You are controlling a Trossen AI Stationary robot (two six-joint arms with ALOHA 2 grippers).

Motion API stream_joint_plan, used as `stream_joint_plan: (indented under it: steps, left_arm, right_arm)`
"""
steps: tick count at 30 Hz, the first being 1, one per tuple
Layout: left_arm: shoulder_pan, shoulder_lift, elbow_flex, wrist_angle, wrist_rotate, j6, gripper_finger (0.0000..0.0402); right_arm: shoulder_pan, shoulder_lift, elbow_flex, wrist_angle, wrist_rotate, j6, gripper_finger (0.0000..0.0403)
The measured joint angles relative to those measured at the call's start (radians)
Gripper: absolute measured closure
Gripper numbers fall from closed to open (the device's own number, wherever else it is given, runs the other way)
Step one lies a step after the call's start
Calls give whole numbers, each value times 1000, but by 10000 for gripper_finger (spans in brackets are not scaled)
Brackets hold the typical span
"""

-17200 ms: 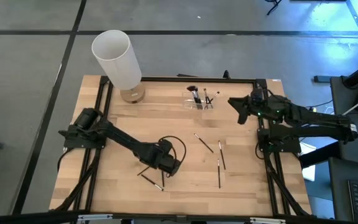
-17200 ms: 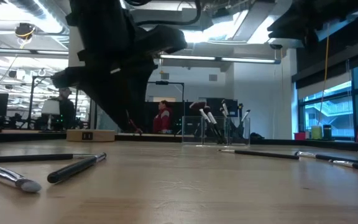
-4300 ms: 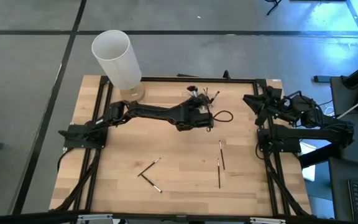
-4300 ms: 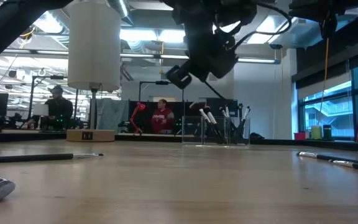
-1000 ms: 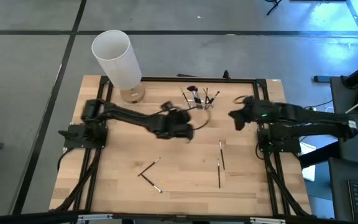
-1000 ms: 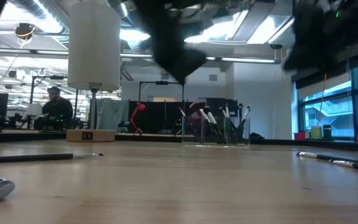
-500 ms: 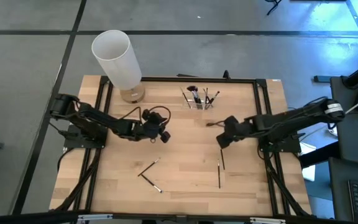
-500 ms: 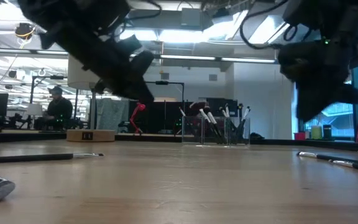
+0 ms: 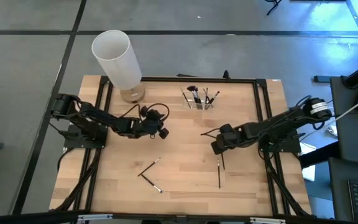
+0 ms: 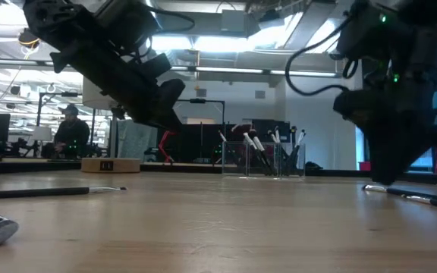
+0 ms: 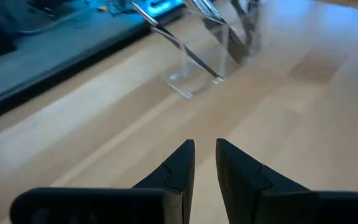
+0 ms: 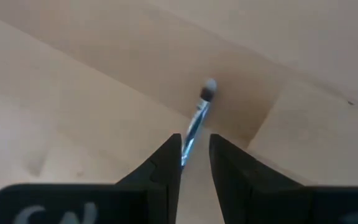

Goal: Put items in baskets/containers
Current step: Put the black eyeshadow brush into the transparent organizer

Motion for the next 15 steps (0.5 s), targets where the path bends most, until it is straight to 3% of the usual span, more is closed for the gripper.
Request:
stream_joint_plan:
  steps: [6, 15]
  left_arm:
    - [-9, 0, 0, -1, 156, 39, 341]
    - [20, 0, 0, -53, 115, 178, 341]
  right_arm:
    - [6, 80, 4, 18, -1, 22, 319]
    - [-6, 150, 39, -30, -49, 94, 328]
